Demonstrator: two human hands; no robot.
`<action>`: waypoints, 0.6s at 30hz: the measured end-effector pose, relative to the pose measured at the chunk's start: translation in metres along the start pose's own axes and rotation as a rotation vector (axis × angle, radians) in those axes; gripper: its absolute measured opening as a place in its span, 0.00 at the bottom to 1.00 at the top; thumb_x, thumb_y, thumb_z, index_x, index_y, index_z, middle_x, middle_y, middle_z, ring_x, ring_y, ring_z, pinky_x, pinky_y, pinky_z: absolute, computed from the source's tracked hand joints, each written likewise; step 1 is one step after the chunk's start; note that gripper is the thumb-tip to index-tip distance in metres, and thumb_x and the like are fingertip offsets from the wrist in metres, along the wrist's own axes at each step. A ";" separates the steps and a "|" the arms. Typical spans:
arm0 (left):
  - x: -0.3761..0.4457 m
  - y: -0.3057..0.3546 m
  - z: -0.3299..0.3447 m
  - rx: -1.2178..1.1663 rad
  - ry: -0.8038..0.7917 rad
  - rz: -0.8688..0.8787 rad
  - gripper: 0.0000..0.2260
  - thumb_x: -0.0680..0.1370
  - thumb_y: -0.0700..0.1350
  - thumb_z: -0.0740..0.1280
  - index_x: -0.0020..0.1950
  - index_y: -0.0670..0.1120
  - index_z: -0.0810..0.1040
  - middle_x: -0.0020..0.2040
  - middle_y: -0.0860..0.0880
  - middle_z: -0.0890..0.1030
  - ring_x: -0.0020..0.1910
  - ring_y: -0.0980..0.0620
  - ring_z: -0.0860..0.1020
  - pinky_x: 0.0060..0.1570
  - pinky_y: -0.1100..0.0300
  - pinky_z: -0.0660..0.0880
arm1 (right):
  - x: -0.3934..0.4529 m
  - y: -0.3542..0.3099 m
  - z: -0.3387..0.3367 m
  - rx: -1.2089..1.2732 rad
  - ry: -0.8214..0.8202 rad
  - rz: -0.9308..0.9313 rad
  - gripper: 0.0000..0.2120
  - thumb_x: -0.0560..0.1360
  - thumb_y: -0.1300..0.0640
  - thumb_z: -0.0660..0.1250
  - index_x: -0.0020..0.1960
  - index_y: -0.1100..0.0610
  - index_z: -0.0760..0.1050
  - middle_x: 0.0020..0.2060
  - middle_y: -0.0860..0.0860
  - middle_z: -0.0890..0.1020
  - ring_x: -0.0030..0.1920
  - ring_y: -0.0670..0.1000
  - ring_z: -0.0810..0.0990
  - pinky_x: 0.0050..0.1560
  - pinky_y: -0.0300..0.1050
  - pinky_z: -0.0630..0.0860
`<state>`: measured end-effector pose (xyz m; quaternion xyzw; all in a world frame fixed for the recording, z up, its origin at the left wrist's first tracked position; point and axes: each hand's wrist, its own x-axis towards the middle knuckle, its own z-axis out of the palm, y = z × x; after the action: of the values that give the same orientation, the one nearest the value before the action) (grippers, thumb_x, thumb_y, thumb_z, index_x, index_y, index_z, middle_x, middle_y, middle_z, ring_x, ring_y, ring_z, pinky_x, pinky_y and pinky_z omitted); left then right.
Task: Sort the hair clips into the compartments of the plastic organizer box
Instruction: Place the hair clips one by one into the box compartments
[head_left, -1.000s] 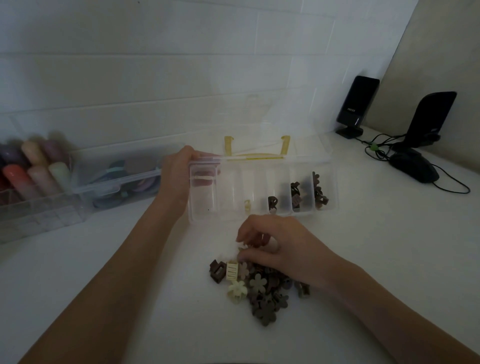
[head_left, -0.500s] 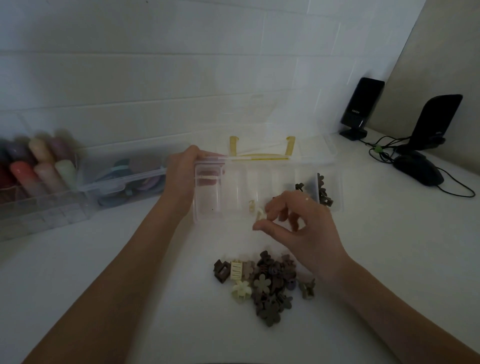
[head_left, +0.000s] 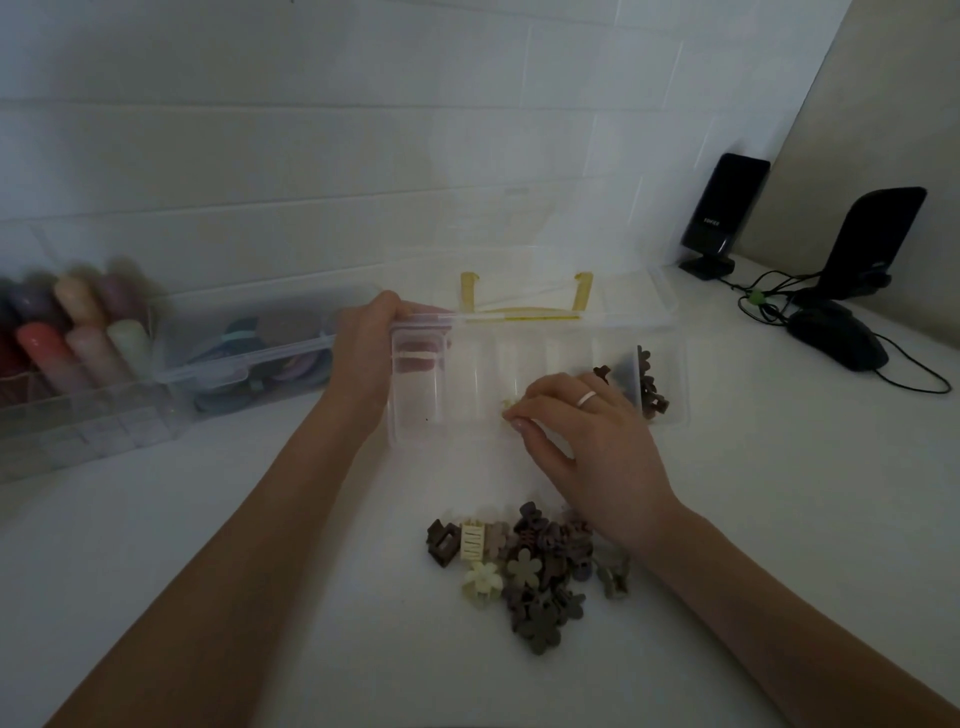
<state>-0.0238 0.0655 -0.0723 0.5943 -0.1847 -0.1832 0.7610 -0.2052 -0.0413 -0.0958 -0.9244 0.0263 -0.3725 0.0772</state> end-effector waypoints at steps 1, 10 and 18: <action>0.000 0.000 0.000 0.002 0.002 0.000 0.16 0.72 0.41 0.55 0.40 0.39 0.82 0.31 0.44 0.82 0.35 0.46 0.78 0.32 0.61 0.76 | -0.001 0.000 -0.001 0.017 -0.006 0.003 0.09 0.76 0.54 0.63 0.47 0.54 0.81 0.45 0.48 0.81 0.43 0.50 0.77 0.44 0.47 0.75; 0.000 0.002 0.001 -0.003 0.015 -0.020 0.15 0.72 0.41 0.55 0.41 0.38 0.81 0.31 0.46 0.82 0.35 0.47 0.78 0.30 0.63 0.75 | -0.002 -0.005 -0.006 0.037 -0.063 0.002 0.10 0.77 0.52 0.61 0.50 0.53 0.81 0.44 0.45 0.82 0.46 0.49 0.77 0.48 0.47 0.73; 0.000 0.001 0.000 -0.007 0.014 -0.014 0.15 0.72 0.41 0.56 0.40 0.39 0.82 0.32 0.45 0.82 0.33 0.48 0.79 0.30 0.62 0.75 | -0.005 -0.012 -0.023 0.307 -0.118 -0.121 0.10 0.74 0.54 0.70 0.54 0.52 0.81 0.44 0.42 0.83 0.44 0.44 0.77 0.50 0.37 0.73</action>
<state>-0.0239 0.0659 -0.0711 0.5940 -0.1744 -0.1850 0.7632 -0.2247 -0.0315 -0.0803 -0.9220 -0.0911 -0.3210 0.1965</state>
